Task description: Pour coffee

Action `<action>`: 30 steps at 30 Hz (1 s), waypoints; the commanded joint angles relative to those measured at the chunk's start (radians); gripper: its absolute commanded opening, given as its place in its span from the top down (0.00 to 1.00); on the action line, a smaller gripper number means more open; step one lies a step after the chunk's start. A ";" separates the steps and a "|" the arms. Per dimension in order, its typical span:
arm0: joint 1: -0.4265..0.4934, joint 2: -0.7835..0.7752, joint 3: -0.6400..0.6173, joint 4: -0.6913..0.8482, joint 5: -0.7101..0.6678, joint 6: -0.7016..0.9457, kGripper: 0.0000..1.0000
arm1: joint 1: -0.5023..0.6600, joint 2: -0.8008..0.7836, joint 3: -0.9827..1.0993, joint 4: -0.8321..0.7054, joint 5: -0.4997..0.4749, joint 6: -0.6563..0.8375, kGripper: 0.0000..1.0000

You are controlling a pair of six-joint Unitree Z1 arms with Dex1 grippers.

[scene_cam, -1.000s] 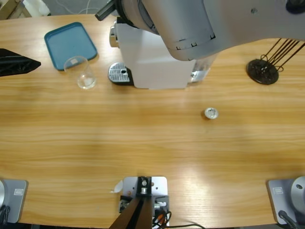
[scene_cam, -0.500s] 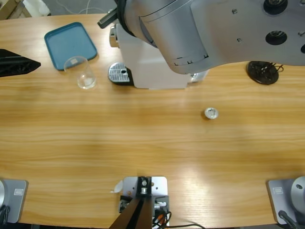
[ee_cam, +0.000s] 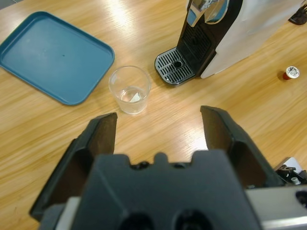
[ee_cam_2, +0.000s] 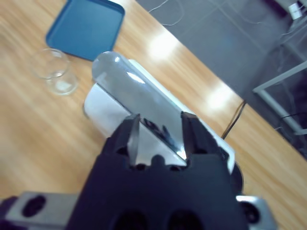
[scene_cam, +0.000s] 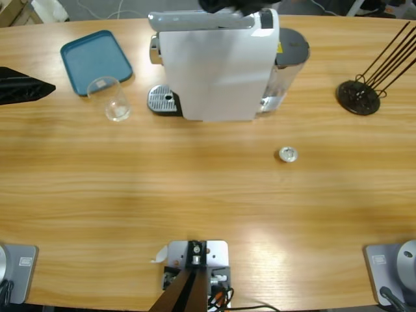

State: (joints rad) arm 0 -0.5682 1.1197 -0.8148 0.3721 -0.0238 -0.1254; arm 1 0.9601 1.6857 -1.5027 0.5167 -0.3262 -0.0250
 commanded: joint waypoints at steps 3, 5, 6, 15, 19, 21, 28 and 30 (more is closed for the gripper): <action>-0.005 -0.032 -0.003 0.039 -0.035 0.001 0.08 | -0.086 -0.350 0.253 0.143 0.109 0.157 0.00; -0.004 -0.041 -0.003 0.043 -0.036 0.001 0.08 | -0.088 -0.443 0.372 0.131 0.108 0.210 0.00; -0.002 -0.044 -0.003 0.045 -0.036 0.001 0.08 | -0.099 -0.494 0.434 0.128 0.105 0.250 0.00; 0.054 -0.047 0.011 0.027 -0.057 0.000 0.09 | -0.126 -0.606 0.710 0.005 0.069 0.332 0.00; 0.081 -0.010 0.122 -0.137 -0.046 0.021 0.08 | -0.166 -0.620 0.781 -0.043 0.130 0.332 0.00; 0.092 0.045 0.202 -0.275 -0.022 0.032 0.08 | -0.174 -0.621 0.787 -0.043 0.141 0.331 0.00; 0.099 0.214 0.272 -0.390 -0.031 0.022 0.07 | -0.207 -0.606 0.790 -0.055 0.172 0.311 0.00; 0.093 0.228 0.284 -0.393 -0.041 0.020 0.07 | -0.207 -0.600 0.794 -0.063 0.176 0.307 0.00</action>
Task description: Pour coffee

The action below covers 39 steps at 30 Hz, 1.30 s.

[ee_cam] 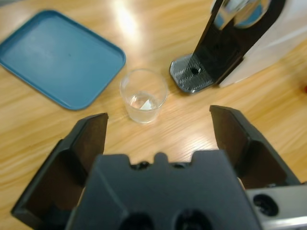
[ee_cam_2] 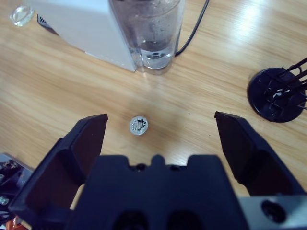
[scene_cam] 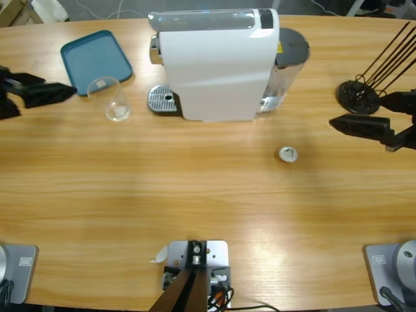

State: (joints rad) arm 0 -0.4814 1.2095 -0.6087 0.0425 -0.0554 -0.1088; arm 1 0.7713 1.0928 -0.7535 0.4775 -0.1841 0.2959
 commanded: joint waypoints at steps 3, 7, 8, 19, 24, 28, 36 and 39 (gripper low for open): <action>-0.002 0.145 0.093 -0.081 -0.031 0.003 0.07 | -0.018 0.004 0.045 -0.029 0.040 -0.019 0.00; -0.026 0.193 0.099 -0.088 -0.064 -0.001 0.07 | -0.018 0.004 0.046 -0.031 0.047 -0.021 0.00; -0.031 0.212 0.104 -0.104 -0.068 -0.007 0.07 | -0.018 0.003 0.046 -0.031 0.048 -0.022 0.00; -0.036 0.347 0.169 -0.329 0.050 -0.008 0.07 | -0.056 -0.011 0.052 -0.031 0.089 -0.048 0.00; -0.047 0.427 0.191 -0.424 0.066 -0.010 0.07 | -0.089 -0.018 0.052 -0.031 0.121 -0.069 0.00; -0.063 0.487 0.201 -0.498 0.062 -0.015 0.07 | -0.089 -0.018 0.056 -0.033 0.127 -0.072 0.00; -0.062 0.561 0.248 -0.693 0.093 -0.032 0.07 | -0.089 -0.010 0.060 -0.036 0.146 -0.084 0.00; -0.060 0.576 0.273 -0.763 0.126 -0.049 0.07 | -0.089 -0.007 0.060 -0.039 0.149 -0.086 0.00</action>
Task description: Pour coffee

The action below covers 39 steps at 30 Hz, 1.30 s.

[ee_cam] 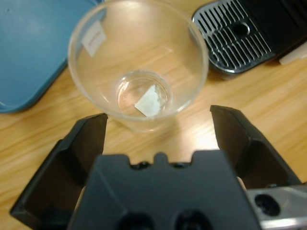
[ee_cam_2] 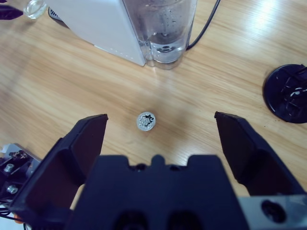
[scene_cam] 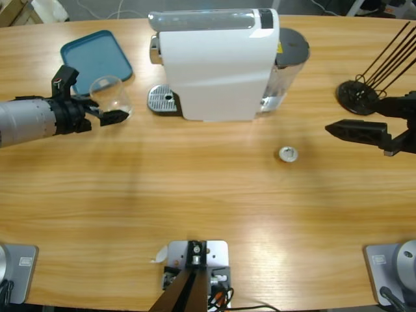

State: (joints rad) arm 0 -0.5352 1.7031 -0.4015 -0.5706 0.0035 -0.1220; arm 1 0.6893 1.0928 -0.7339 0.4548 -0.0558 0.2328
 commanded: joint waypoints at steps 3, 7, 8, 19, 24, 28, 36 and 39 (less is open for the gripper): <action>-0.005 0.104 0.086 -0.200 0.092 -0.058 0.08 | -0.007 -0.002 0.041 -0.018 0.028 -0.025 0.00; -0.005 0.147 0.109 -0.296 0.102 -0.067 0.09 | -0.007 -0.001 0.042 -0.019 0.034 -0.027 0.00; -0.005 0.162 0.115 -0.329 0.102 -0.072 0.09 | -0.007 -0.002 0.042 -0.019 0.034 -0.028 0.00; 0.001 0.232 0.176 -0.529 0.043 -0.090 0.57 | -0.007 0.002 0.046 -0.028 0.044 -0.033 0.00; 0.003 0.220 0.218 -0.548 0.003 -0.085 0.83 | -0.007 0.003 0.047 -0.030 0.044 -0.035 0.00; 0.004 0.169 0.236 -0.549 -0.009 -0.068 0.83 | -0.007 0.005 0.047 -0.031 0.044 -0.035 0.00; -0.057 0.065 0.134 -0.348 -0.059 0.011 0.82 | -0.007 0.001 0.050 -0.033 0.044 -0.035 0.00; -0.088 -0.005 -0.031 -0.055 -0.059 0.089 0.82 | -0.007 0.002 0.051 -0.036 0.044 -0.035 0.00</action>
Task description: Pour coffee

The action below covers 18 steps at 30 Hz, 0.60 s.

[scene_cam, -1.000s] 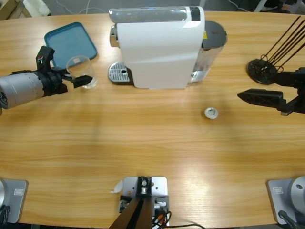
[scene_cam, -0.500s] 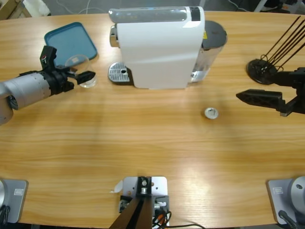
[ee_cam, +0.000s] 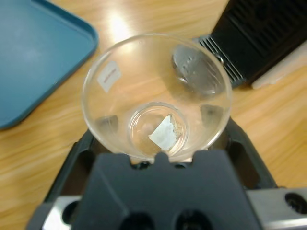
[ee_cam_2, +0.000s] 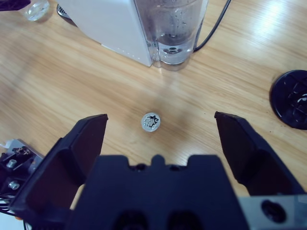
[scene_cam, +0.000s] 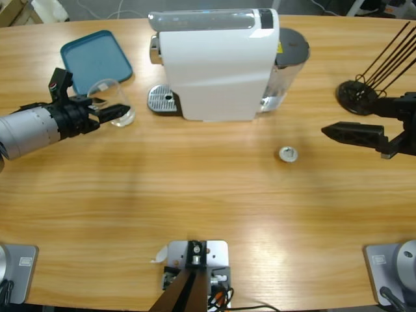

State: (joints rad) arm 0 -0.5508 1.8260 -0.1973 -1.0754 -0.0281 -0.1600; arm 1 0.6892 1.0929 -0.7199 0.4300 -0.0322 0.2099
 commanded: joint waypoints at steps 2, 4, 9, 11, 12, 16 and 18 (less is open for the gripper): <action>-0.065 -0.153 -0.349 0.604 -0.022 0.190 0.79 | -0.007 0.002 0.037 -0.013 0.019 -0.012 0.00; -0.052 -0.152 -0.427 0.683 -0.022 0.233 0.79 | -0.007 0.001 0.037 -0.013 0.019 -0.012 0.00; -0.033 -0.124 -0.482 0.704 -0.020 0.270 0.79 | -0.007 -0.004 0.038 -0.013 0.017 -0.011 0.00; -0.028 -0.109 -0.479 0.704 -0.021 0.270 0.79 | -0.007 -0.004 0.039 -0.013 0.017 -0.011 0.00; -0.028 -0.099 -0.477 0.704 -0.021 0.270 0.79 | -0.007 -0.004 0.039 -0.013 0.017 -0.011 0.00; -0.028 -0.056 -0.478 0.689 -0.044 0.269 0.71 | -0.007 -0.004 0.039 -0.013 0.017 -0.011 0.00; -0.028 -0.037 -0.483 0.673 -0.057 0.269 0.71 | -0.007 -0.004 0.039 -0.013 0.018 -0.010 0.00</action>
State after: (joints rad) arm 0 -0.5876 1.7056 -0.6698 -0.3895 -0.0406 0.0991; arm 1 0.6892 1.0929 -0.7139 0.4266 -0.0322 0.2098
